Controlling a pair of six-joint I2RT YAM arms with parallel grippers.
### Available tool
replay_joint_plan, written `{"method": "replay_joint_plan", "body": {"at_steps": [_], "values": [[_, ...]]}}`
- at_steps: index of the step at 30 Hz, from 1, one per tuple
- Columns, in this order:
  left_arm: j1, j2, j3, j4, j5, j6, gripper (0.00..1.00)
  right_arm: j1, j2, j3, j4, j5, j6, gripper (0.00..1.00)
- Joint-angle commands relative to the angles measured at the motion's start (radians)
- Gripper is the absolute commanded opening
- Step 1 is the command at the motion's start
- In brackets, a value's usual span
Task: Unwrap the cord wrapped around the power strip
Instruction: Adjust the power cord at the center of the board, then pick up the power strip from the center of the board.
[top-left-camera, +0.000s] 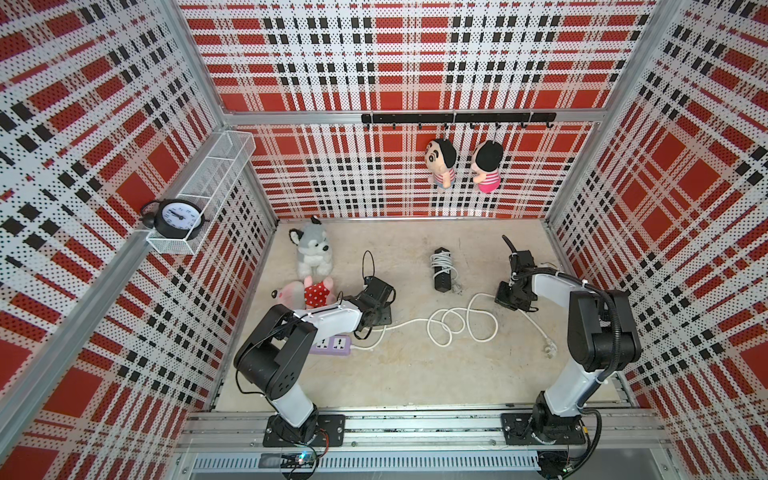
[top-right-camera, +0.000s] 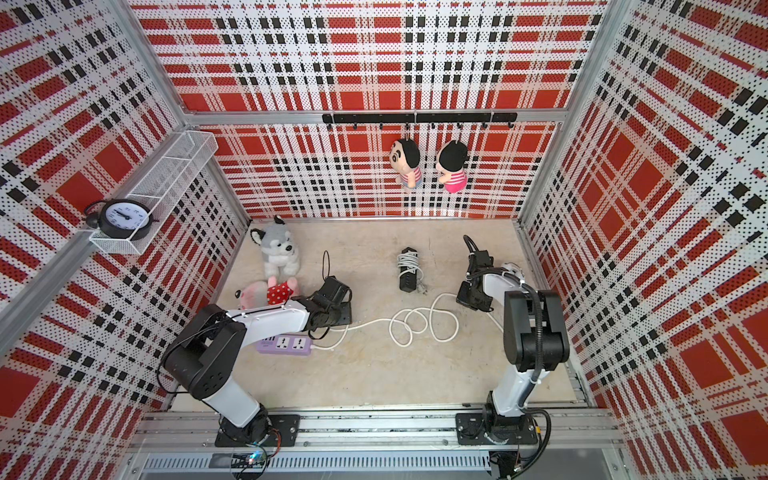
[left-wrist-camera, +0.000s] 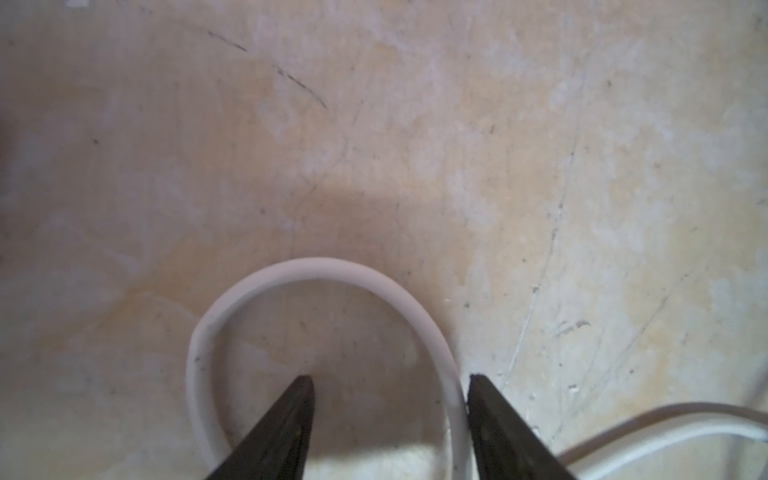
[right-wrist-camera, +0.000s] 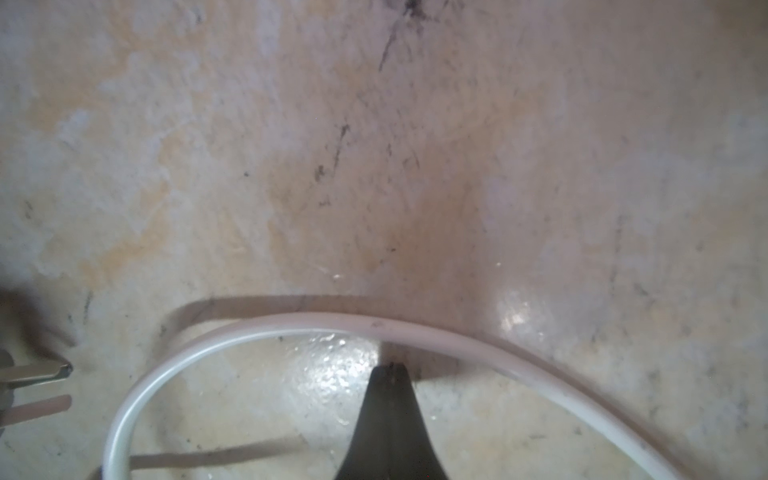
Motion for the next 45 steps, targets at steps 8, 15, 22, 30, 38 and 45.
{"method": "replay_joint_plan", "body": {"at_steps": [8, 15, 22, 30, 38, 45], "values": [[0.027, -0.022, -0.030, -0.023, -0.024, 0.021, 0.62, -0.072, -0.044, -0.070, 0.004, 0.096, -0.051, 0.06], [0.028, 0.022, 0.012, -0.025, -0.027, 0.043, 0.62, -0.158, -0.080, -0.078, -0.008, 0.150, -0.095, 0.07], [0.039, 0.018, 0.011, -0.027, -0.038, 0.057, 0.62, -0.209, -0.074, -0.070, -0.015, 0.166, -0.144, 0.07], [-0.041, 0.000, 0.184, -0.052, -0.022, 0.138, 0.76, -0.061, -0.196, 0.010, -0.093, 0.063, -0.152, 0.18], [-0.028, -0.041, 0.366, -0.069, 0.044, 0.196, 0.99, 0.189, -0.215, 0.126, -0.084, 0.000, -0.141, 0.64], [0.019, -0.075, 0.383, -0.071, 0.058, 0.192, 0.98, 0.326, -0.011, 0.305, 0.107, -0.096, -0.138, 0.85]]}}
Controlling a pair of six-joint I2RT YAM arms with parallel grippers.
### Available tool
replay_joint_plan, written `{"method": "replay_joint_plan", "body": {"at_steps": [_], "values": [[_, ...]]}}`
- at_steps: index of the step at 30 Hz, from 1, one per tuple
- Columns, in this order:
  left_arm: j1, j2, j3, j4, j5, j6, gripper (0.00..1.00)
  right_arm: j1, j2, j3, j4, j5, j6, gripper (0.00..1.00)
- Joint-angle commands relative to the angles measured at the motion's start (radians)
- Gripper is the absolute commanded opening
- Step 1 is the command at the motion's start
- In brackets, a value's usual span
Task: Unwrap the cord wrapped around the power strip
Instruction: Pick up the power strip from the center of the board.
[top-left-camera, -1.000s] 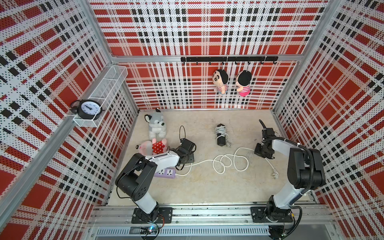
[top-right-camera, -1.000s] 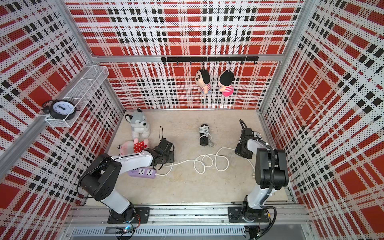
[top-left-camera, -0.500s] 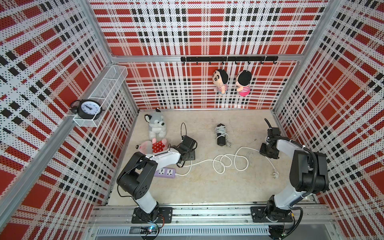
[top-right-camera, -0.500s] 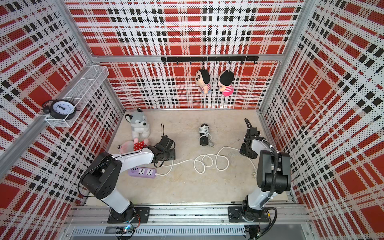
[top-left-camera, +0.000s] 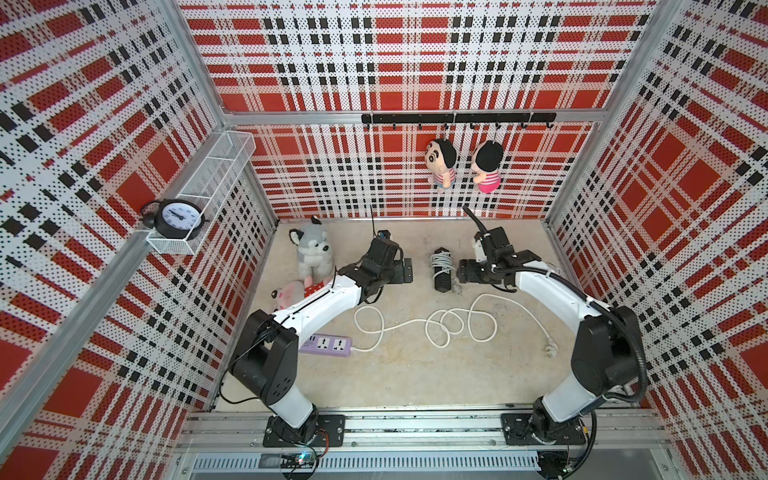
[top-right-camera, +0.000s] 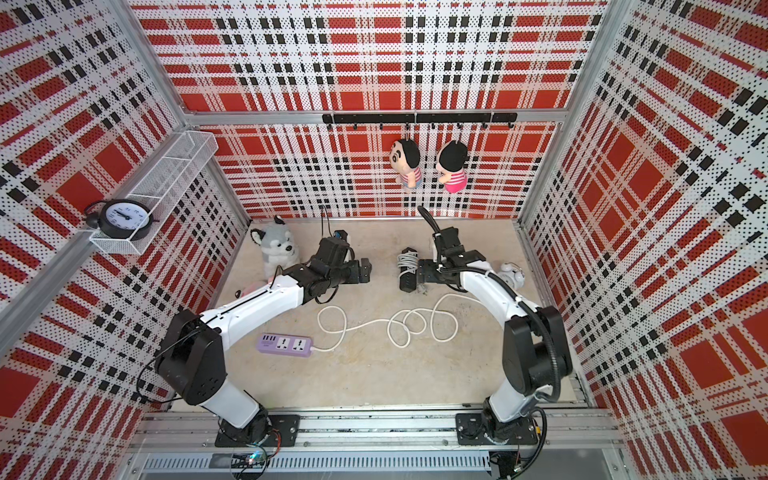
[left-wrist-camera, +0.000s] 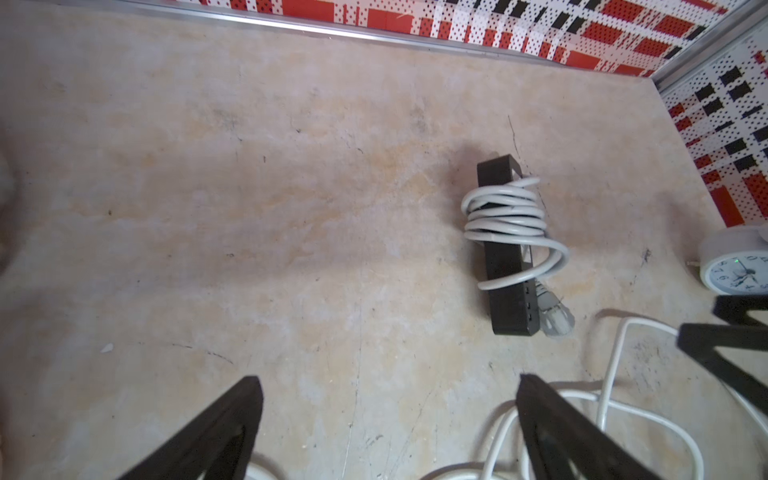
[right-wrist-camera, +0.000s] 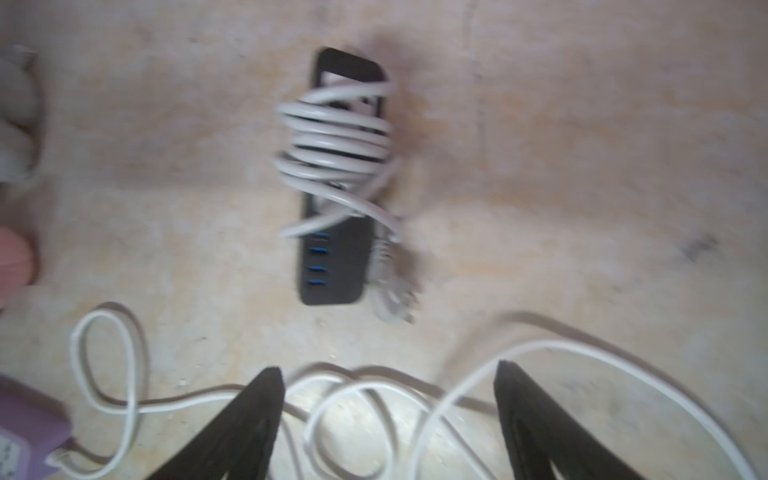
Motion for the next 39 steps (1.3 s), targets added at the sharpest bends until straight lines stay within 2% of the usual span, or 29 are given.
{"method": "replay_joint_plan", "body": {"at_steps": [1, 5, 8, 11, 15, 18, 20, 23, 29, 31, 33, 37, 39], "values": [[0.015, -0.046, -0.010, -0.014, 0.013, 0.004, 0.98, 0.010, 0.095, 0.058, 0.120, -0.069, 0.017, 0.85], [0.038, -0.092, -0.063, 0.017, 0.042, -0.022, 0.98, 0.025, 0.200, 0.107, 0.143, -0.154, 0.022, 0.80], [0.061, -0.122, -0.093, 0.036, 0.061, -0.031, 0.99, 0.022, 0.237, 0.124, 0.110, -0.106, 0.001, 0.73], [0.077, -0.134, -0.112, 0.057, 0.089, -0.036, 1.00, 0.021, 0.272, 0.140, 0.096, -0.108, -0.006, 0.72], [0.081, -0.130, -0.123, 0.074, 0.107, -0.048, 1.00, 0.021, 0.312, 0.160, 0.079, -0.115, -0.009, 0.83], [0.081, -0.134, -0.142, 0.096, 0.119, -0.056, 1.00, 0.021, 0.339, 0.169, 0.080, -0.120, -0.012, 0.97], [0.082, -0.136, -0.148, 0.105, 0.125, -0.061, 1.00, 0.020, 0.364, 0.182, 0.081, -0.134, -0.011, 0.97], [0.081, -0.136, -0.150, 0.108, 0.126, -0.064, 1.00, 0.020, 0.397, 0.203, 0.084, -0.161, -0.007, 0.90], [0.085, -0.142, -0.149, 0.119, 0.142, -0.068, 0.99, 0.021, 0.403, 0.203, 0.105, -0.185, -0.014, 0.64], [0.090, -0.142, -0.146, 0.131, 0.156, -0.074, 0.99, 0.020, 0.399, 0.206, 0.101, -0.187, -0.030, 0.60], [0.098, -0.142, -0.143, 0.152, 0.173, -0.087, 0.99, 0.021, 0.380, 0.196, 0.107, -0.192, -0.060, 0.54], [0.138, -0.142, -0.144, 0.223, 0.271, -0.143, 0.98, 0.021, 0.295, 0.121, 0.184, -0.213, -0.192, 0.35], [0.160, -0.141, -0.154, 0.270, 0.329, -0.173, 0.98, 0.021, 0.254, 0.078, 0.222, -0.221, -0.275, 0.32]]}}
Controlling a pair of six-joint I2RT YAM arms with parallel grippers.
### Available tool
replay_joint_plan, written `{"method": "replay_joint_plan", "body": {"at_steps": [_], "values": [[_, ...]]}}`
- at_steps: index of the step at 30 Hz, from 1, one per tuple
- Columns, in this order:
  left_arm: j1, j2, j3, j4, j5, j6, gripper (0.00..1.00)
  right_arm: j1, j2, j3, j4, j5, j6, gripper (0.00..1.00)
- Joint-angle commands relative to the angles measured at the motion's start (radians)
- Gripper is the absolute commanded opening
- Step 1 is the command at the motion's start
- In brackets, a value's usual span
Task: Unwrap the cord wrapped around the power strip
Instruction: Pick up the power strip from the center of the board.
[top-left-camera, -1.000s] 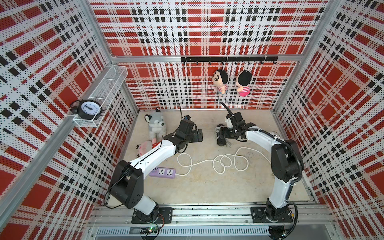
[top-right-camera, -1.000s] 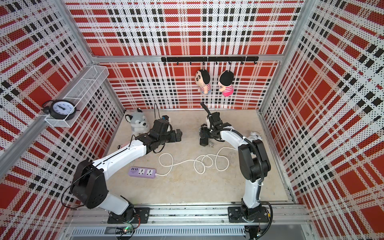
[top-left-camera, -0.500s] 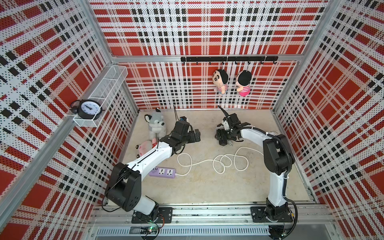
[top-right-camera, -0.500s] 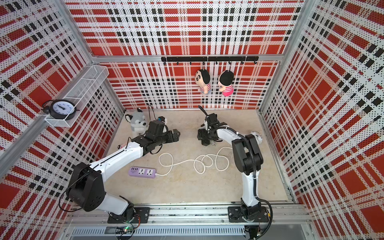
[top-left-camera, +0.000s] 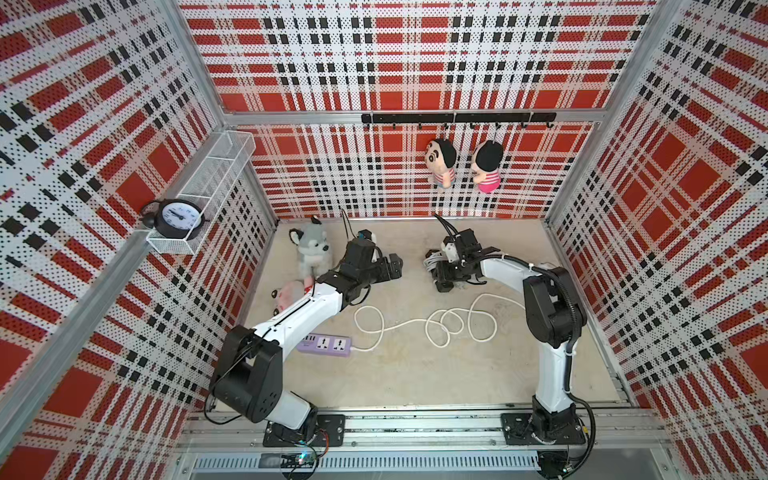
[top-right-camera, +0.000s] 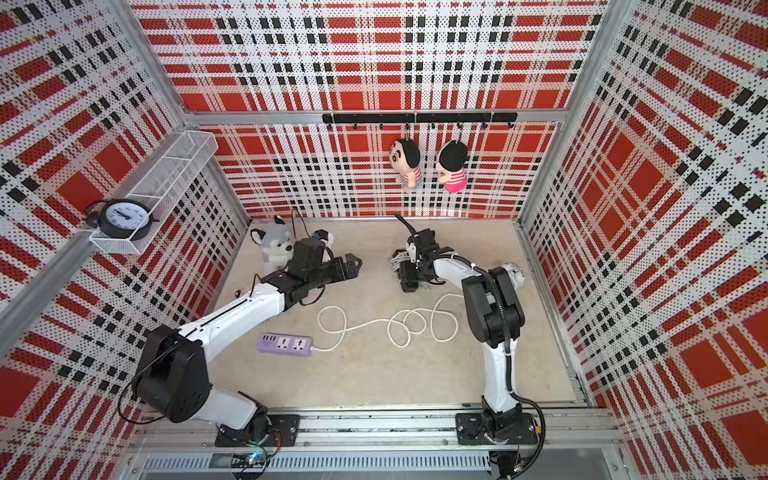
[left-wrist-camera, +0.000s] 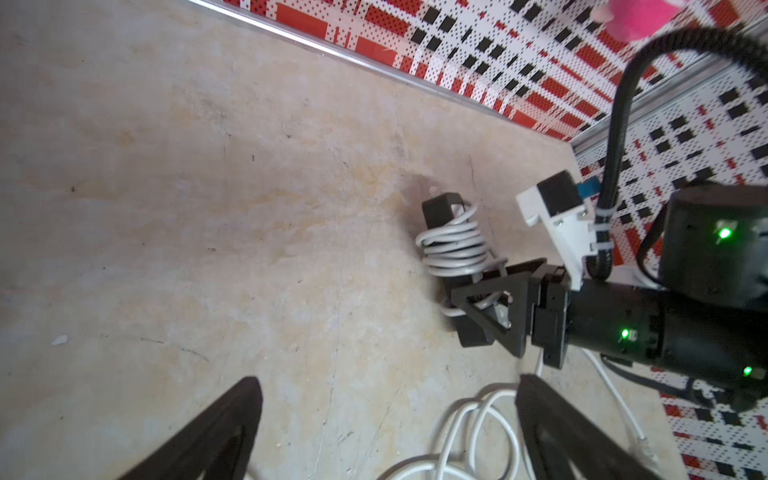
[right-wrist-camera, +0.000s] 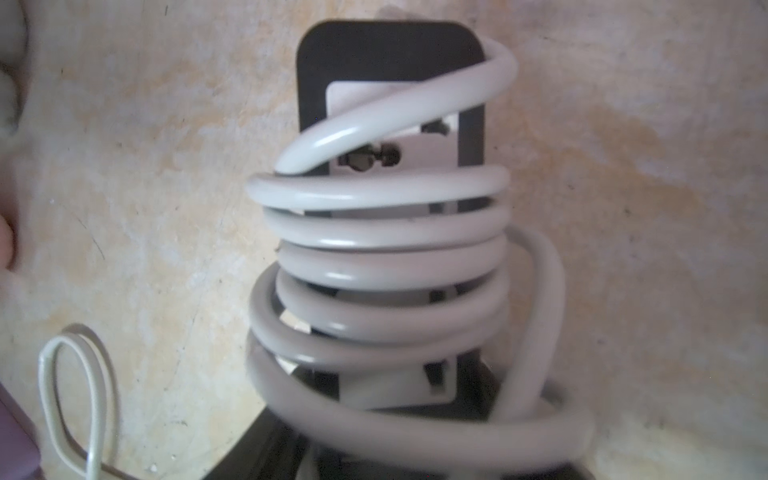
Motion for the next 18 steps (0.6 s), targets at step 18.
{"method": "replay_joint_plan", "body": {"at_steps": [18], "values": [[0.062, 0.074, -0.075, 0.271, 0.303, -0.115, 0.98, 0.007, -0.287, -0.223, 0.198, -0.181, -0.534, 0.09]]}}
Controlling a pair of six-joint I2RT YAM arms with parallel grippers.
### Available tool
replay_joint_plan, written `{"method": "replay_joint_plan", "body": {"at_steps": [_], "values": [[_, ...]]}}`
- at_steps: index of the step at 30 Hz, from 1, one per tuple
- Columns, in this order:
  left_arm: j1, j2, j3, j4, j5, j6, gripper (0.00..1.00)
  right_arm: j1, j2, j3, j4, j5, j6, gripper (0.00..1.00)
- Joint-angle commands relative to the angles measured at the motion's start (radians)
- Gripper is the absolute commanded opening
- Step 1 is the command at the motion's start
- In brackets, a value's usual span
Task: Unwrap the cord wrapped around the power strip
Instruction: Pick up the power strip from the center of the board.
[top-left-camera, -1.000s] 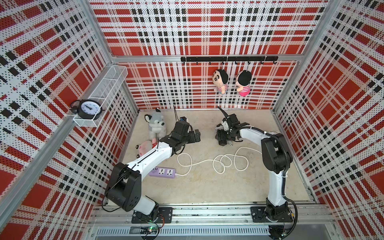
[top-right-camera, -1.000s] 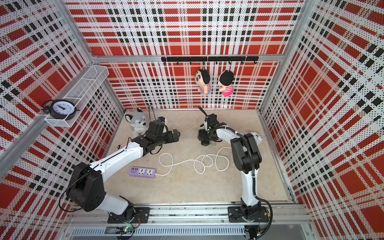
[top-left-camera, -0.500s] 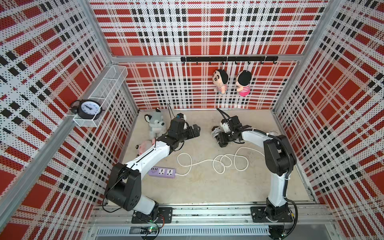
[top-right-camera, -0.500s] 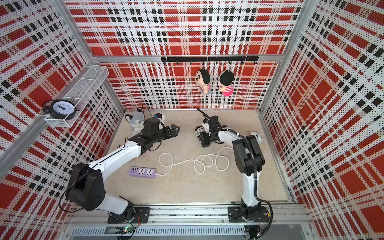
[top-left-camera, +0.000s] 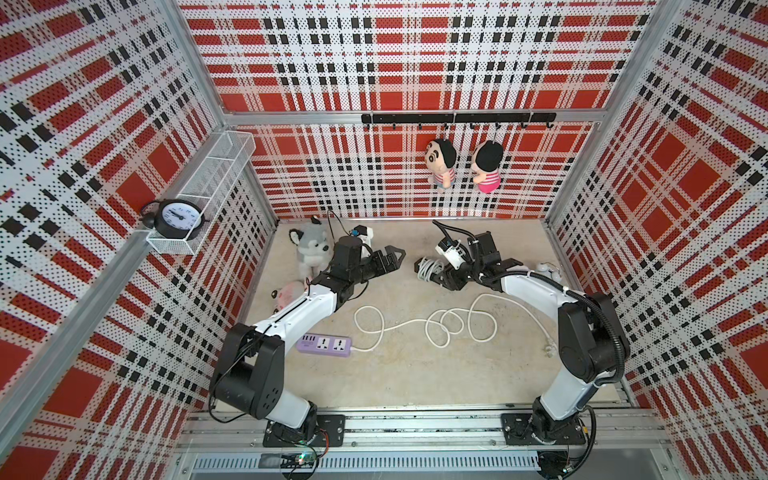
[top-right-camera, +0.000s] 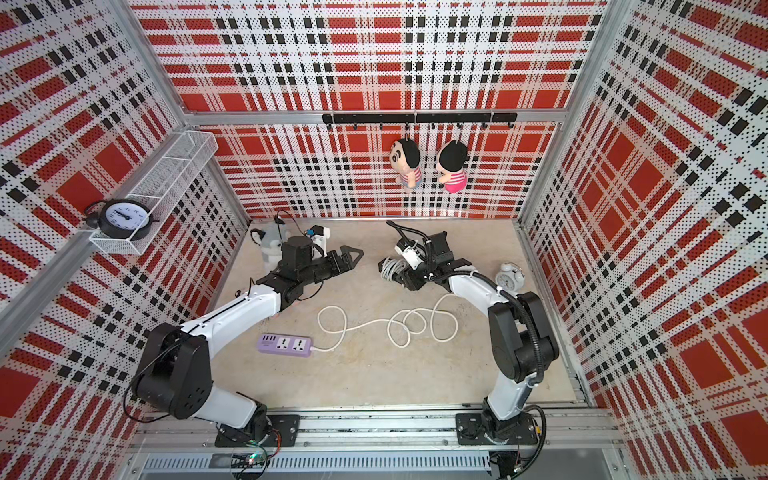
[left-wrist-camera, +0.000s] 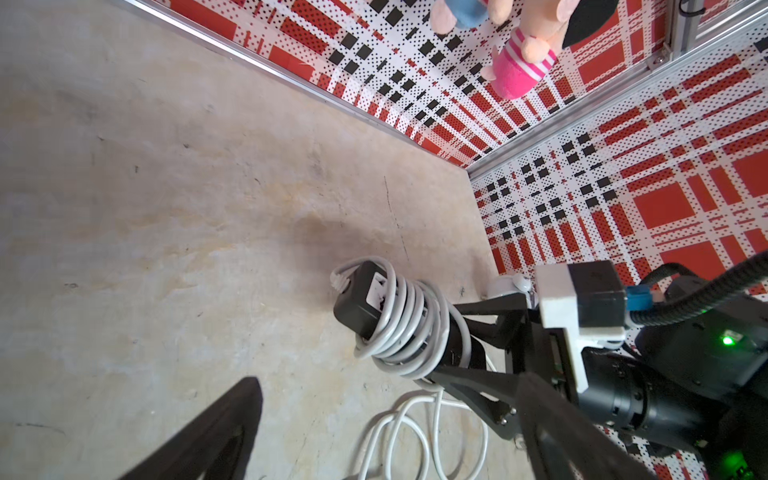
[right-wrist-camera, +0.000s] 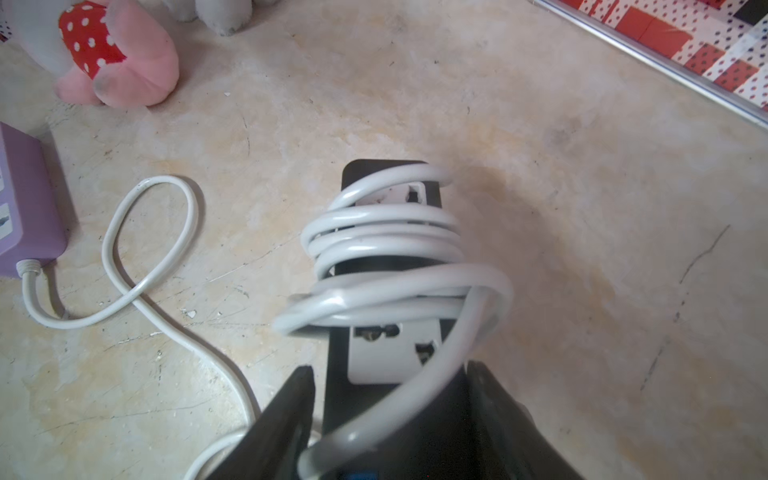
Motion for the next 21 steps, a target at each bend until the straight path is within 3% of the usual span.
{"method": "replay_joint_plan", "body": {"at_steps": [1, 13, 21], "values": [[0.000, 0.053, -0.015, 0.038, 0.054, -0.011, 0.98, 0.004, 0.001, -0.003, 0.060, -0.054, -0.059, 0.09], [0.009, 0.178, -0.052, 0.256, 0.223, -0.164, 0.98, 0.003, -0.066, -0.096, 0.232, -0.178, -0.127, 0.02], [-0.003, 0.230, -0.048, 0.270, 0.210, -0.202, 0.98, 0.004, -0.108, -0.119, 0.307, -0.240, -0.087, 0.02]]}}
